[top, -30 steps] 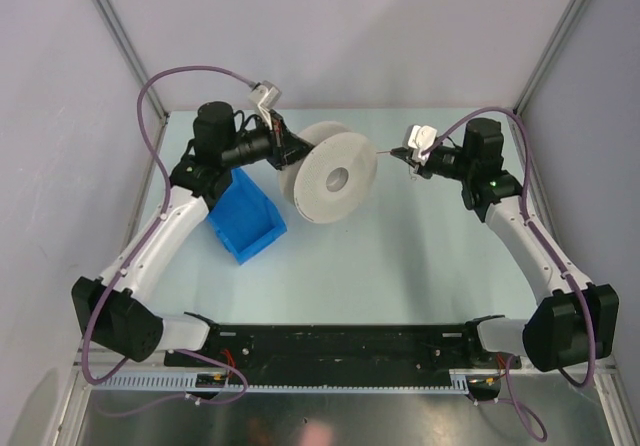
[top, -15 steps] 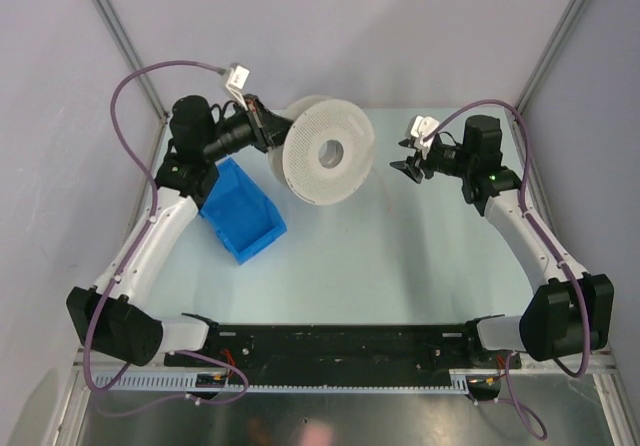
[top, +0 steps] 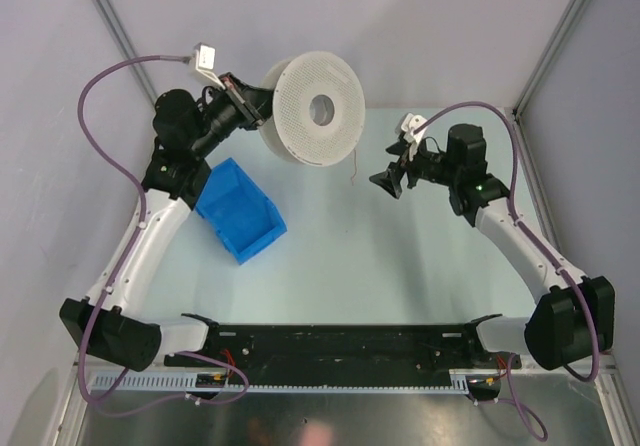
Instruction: Wrap the cables
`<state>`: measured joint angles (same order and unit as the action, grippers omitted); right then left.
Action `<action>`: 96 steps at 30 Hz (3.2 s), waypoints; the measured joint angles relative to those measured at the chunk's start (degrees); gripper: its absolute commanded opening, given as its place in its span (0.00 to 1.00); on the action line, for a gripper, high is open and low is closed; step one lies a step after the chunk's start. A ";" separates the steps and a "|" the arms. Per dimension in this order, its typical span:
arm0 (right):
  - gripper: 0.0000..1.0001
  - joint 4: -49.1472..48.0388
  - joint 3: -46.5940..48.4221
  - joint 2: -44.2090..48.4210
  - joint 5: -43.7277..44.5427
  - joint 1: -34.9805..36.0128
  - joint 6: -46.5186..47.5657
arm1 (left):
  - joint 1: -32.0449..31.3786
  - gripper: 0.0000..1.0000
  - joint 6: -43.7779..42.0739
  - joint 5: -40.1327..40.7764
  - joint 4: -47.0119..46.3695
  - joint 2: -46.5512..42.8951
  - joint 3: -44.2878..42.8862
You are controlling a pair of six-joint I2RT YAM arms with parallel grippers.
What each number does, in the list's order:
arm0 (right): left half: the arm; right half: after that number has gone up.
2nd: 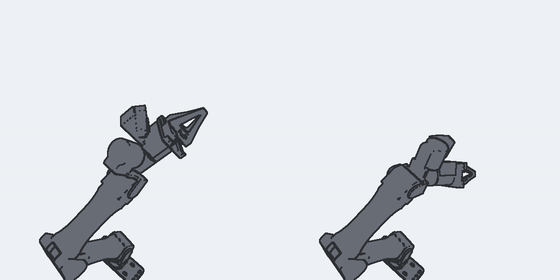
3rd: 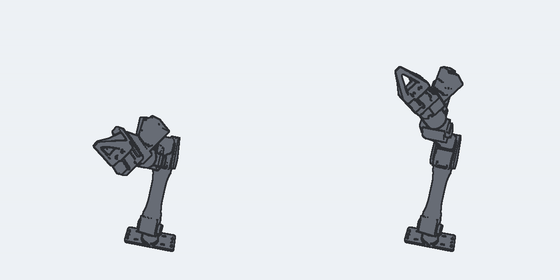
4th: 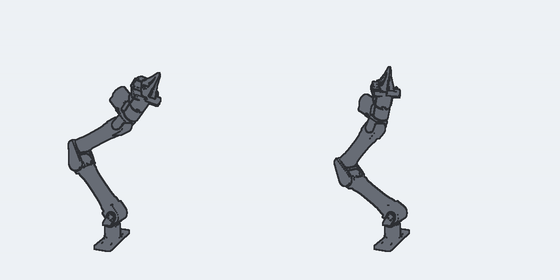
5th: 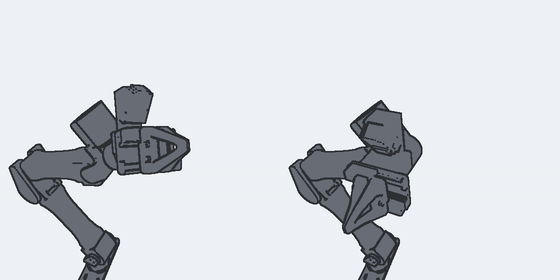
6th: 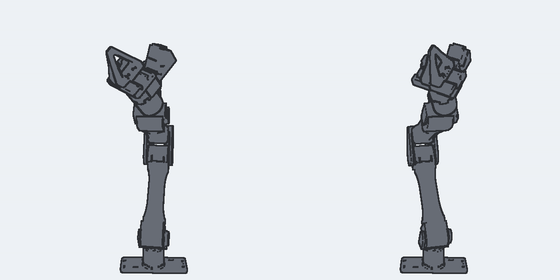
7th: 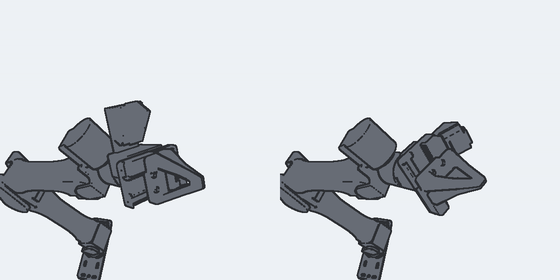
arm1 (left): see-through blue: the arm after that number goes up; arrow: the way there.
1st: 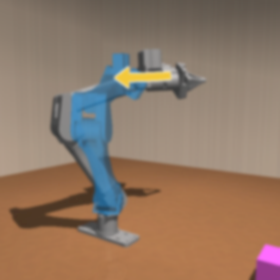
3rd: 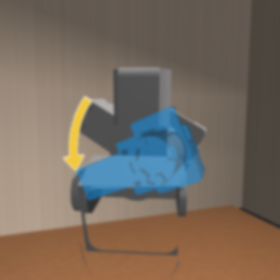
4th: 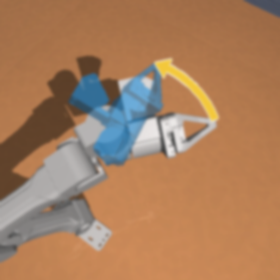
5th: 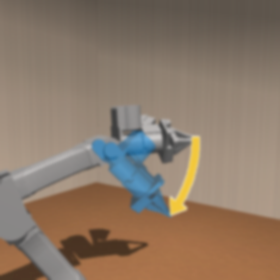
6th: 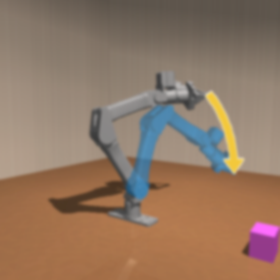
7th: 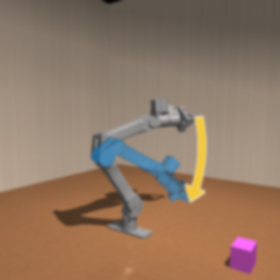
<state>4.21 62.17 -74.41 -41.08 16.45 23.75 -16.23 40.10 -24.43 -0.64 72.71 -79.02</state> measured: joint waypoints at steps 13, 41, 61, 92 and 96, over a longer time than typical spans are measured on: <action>0.82 -14.73 -7.80 0.70 7.54 3.63 -16.31 | 0.07 0.00 7.91 8.98 1.42 -0.28 -0.17; 0.17 -36.48 -11.28 -9.05 21.35 13.73 -24.79 | 0.57 0.00 18.38 12.37 2.16 -0.83 -0.02; 0.00 -17.81 -15.74 1.57 19.30 21.49 -11.17 | 4.63 0.00 16.00 22.01 15.17 5.27 0.81; 0.00 -6.56 -15.56 10.97 29.40 35.45 30.71 | -2.60 0.00 -0.57 31.54 29.18 13.20 -1.62; 0.00 -6.78 -13.88 9.33 26.25 35.98 31.41 | -6.36 0.00 -2.10 33.51 30.64 16.63 -3.34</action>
<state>-2.57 48.29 -65.08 -14.83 52.42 55.16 -22.59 38.00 9.08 30.00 89.34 -82.37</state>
